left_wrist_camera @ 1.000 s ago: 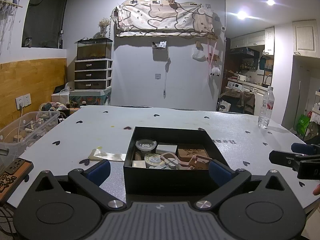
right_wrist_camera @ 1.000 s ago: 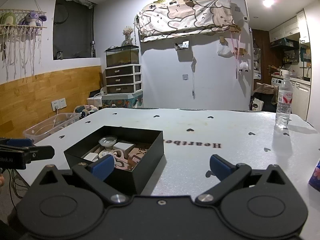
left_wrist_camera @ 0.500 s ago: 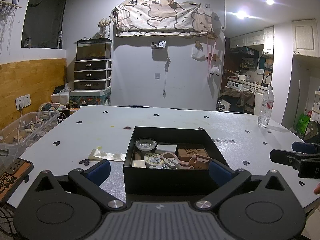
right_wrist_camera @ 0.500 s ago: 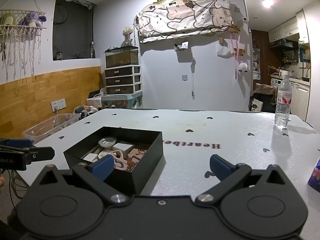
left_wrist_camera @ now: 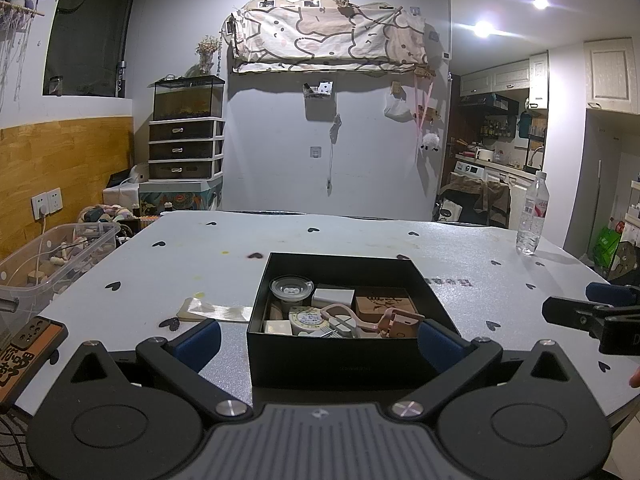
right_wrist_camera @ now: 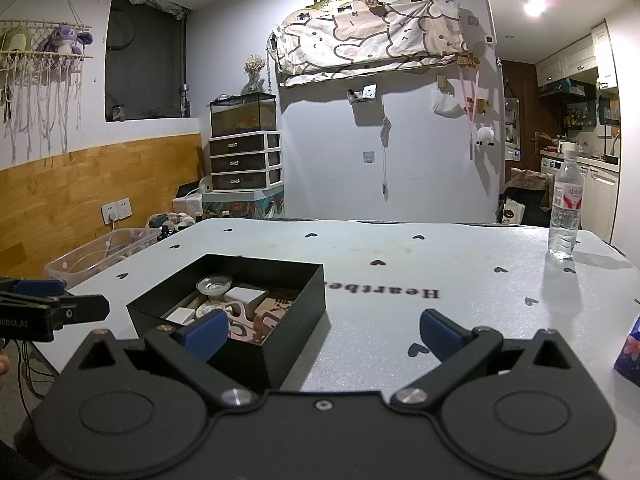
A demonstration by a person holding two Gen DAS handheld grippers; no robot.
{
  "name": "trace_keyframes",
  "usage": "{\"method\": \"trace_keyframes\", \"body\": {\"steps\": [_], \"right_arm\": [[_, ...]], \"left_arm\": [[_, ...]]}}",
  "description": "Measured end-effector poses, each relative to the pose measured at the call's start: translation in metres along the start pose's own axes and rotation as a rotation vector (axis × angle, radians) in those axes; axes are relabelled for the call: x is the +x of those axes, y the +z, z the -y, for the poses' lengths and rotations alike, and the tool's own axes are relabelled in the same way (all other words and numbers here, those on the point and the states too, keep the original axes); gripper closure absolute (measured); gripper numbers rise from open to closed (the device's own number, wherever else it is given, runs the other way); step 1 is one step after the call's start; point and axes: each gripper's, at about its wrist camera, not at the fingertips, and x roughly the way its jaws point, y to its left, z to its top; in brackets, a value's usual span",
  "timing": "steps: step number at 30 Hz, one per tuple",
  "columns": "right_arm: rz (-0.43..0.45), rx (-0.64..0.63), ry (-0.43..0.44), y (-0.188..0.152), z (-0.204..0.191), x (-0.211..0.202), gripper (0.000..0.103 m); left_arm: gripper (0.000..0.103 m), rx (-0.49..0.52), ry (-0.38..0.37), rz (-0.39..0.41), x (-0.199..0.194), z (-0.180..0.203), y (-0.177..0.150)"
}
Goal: Organize rigid objects
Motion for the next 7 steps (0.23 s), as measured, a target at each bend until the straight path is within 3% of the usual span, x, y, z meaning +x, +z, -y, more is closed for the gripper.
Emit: {"method": "trace_keyframes", "body": {"steps": [7], "right_arm": [[0.001,0.0,0.0,-0.0002,-0.0002,0.0,0.0]], "left_arm": [[0.0,-0.002,0.004,0.0,0.0002,-0.0013,-0.0023]]}}
